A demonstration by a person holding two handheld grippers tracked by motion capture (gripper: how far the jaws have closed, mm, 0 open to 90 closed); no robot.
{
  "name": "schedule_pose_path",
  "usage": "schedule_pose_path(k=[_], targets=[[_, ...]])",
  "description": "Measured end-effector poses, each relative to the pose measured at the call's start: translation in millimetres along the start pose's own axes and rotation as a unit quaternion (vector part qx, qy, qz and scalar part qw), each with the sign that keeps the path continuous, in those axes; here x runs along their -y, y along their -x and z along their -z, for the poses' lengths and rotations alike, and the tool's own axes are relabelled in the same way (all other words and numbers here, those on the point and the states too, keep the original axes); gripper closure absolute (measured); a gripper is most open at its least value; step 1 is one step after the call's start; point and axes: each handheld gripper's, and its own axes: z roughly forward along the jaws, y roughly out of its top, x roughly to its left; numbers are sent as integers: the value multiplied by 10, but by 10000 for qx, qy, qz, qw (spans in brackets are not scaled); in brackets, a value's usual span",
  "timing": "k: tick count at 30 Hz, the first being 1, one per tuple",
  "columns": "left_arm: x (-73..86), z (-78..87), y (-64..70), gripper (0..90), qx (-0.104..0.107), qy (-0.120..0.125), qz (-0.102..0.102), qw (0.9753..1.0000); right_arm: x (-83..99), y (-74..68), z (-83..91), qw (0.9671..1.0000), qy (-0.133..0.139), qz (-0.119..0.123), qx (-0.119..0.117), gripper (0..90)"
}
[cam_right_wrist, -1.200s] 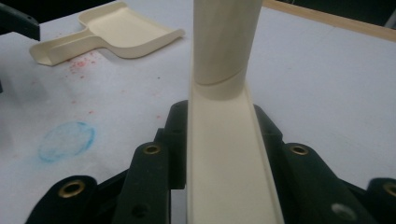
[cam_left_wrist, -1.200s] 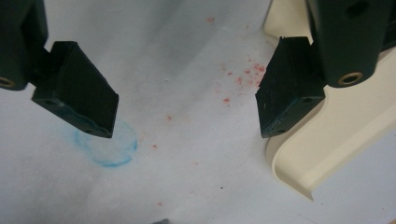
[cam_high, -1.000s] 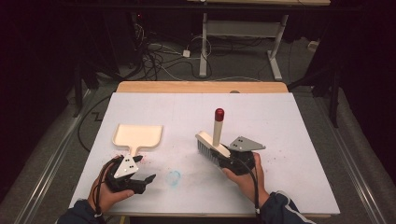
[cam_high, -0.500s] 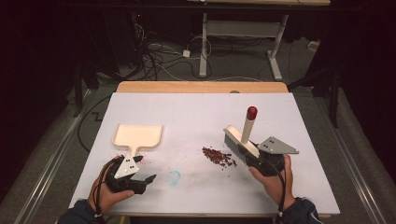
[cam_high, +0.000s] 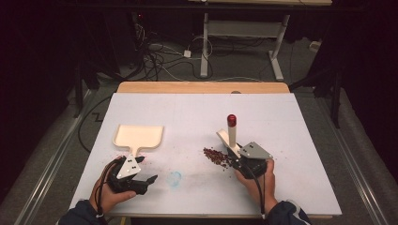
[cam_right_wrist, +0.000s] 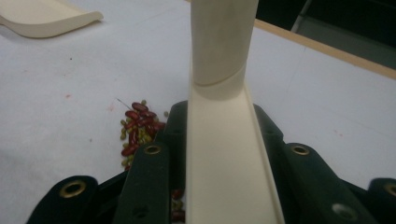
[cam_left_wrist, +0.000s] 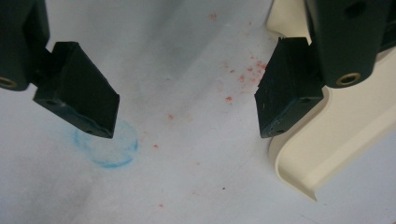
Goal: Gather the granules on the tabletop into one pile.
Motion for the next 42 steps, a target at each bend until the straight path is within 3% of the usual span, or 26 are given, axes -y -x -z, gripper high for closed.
schedule_pose_path(k=[7,12,15,17,20,23,26,27,31,33,35,36,39,42], targets=[[-1,-5,-2,212,10,-19,8,10000,-137,-45,-202,9998,114,-122,134,670],[12,11,-6,212,-2,9,34,10000,-201,26,-120,9992,286,-282,80,670],[12,32,-3,212,-5,58,44,10000,-228,96,39,9984,439,-353,-104,669],[16,41,-1,212,3,66,30,10000,-212,143,169,9974,501,-392,-334,669],[14,46,-3,212,2,65,25,10000,-158,215,356,9950,559,-240,-789,669],[15,39,1,212,13,61,15,10000,-101,295,519,9874,716,-6,-1408,669],[11,39,-1,212,16,58,7,10000,-11,343,642,9716,874,331,-2174,668],[9,38,-2,212,17,60,10,10000,26,346,660,9677,857,418,-2333,668],[1,30,-1,212,29,61,5,10000,171,339,611,9518,690,580,-2932,668],[-3,23,0,212,47,64,-6,10000,205,319,546,9414,603,654,-3254,668],[-3,12,-4,212,55,37,-26,10000,212,285,458,9340,488,776,-3453,669],[-2,7,-4,212,64,32,-10,10000,212,268,412,9312,433,866,-3515,669],[2,2,-9,212,78,29,-7,10000,194,269,265,9267,350,998,-3607,669],[4,-3,-10,212,87,17,-4,10000,135,346,120,9263,348,1068,-3596,668]])
